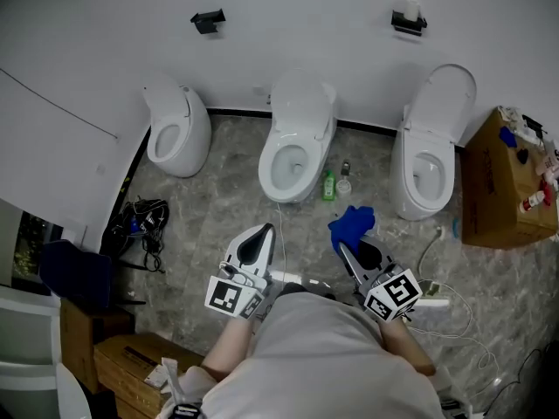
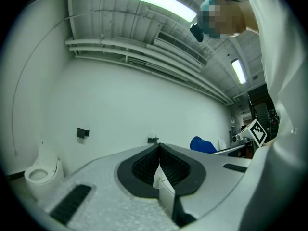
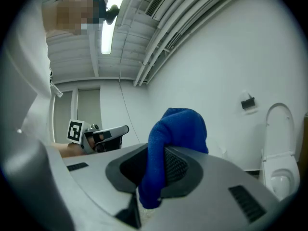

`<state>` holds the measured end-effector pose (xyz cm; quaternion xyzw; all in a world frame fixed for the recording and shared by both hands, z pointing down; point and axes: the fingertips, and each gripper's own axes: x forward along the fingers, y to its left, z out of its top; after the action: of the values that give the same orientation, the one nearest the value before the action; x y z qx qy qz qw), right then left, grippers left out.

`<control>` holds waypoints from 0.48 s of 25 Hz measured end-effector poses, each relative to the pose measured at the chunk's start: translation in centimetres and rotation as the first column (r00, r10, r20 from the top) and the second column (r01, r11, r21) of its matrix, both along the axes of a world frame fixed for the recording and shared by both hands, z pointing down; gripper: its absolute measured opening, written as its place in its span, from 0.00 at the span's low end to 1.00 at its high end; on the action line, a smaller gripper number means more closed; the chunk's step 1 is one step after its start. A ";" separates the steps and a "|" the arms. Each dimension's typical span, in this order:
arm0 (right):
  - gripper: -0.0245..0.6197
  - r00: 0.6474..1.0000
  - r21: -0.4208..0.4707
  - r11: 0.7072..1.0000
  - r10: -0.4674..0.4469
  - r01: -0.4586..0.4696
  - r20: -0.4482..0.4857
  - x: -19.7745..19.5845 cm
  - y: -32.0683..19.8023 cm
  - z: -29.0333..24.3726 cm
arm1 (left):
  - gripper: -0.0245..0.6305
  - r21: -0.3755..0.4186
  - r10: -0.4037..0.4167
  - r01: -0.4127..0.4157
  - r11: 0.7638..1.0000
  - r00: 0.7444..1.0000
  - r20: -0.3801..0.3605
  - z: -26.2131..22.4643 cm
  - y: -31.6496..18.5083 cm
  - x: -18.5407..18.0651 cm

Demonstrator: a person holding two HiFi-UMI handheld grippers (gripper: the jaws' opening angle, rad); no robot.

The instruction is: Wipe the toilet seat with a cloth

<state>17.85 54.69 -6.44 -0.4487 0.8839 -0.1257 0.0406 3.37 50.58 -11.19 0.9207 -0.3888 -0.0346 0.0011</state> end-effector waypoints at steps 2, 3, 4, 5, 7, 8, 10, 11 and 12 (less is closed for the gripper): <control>0.12 1.000 -0.017 1.000 -0.015 0.015 0.018 -0.2 -0.8 0.6 | 0.05 -0.001 -0.033 0.033 0.999 0.999 0.011 0.2 -0.7 -0.3; 0.12 1.000 -0.020 1.000 -0.023 0.023 0.018 -0.4 -1.5 0.8 | 0.05 -0.002 -0.041 0.041 0.999 0.999 0.013 0.3 -1.3 -0.4; 0.12 0.999 -0.023 0.999 -0.033 0.033 0.018 -0.6 -2.2 1.0 | 0.05 -0.005 -0.044 0.044 0.999 0.999 0.009 0.5 -2.1 -0.5; 0.12 0.999 -0.029 0.999 -0.045 0.045 0.023 -0.9 -3.0 1.2 | 0.05 -0.009 -0.043 0.043 0.999 0.999 0.002 0.7 -2.9 -0.5; 0.12 0.997 -0.053 0.997 -0.059 0.061 0.044 -1.3 -4.9 1.9 | 0.05 -0.016 -0.030 0.030 0.999 1.000 -0.007 1.5 -4.5 -0.6; 0.12 0.997 -0.065 0.996 -0.057 0.061 0.054 -1.6 -6.0 2.3 | 0.05 -0.016 -0.019 0.019 1.000 1.000 -0.008 1.9 -5.5 -0.7; 0.12 0.998 -0.077 0.996 -0.044 0.048 0.055 -2.1 -8.5 3.1 | 0.05 -0.005 0.005 -0.005 1.000 1.000 -0.011 2.6 -8.0 -1.0; 0.12 0.998 -0.082 0.996 -0.036 0.039 0.047 -2.5 -9.9 3.6 | 0.05 0.004 0.015 -0.015 1.000 1.000 -0.018 2.9 -9.4 -1.3; 0.12 0.999 -0.090 0.995 -0.030 0.033 0.036 -3.0 -11.2 4.1 | 0.05 0.006 0.022 -0.022 1.000 1.000 -0.022 3.3 -10.9 -1.8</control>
<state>14.88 43.47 -2.32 -0.4338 0.8834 -0.1738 0.0334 1.59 39.66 -7.89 0.9244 -0.3786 -0.0460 0.0031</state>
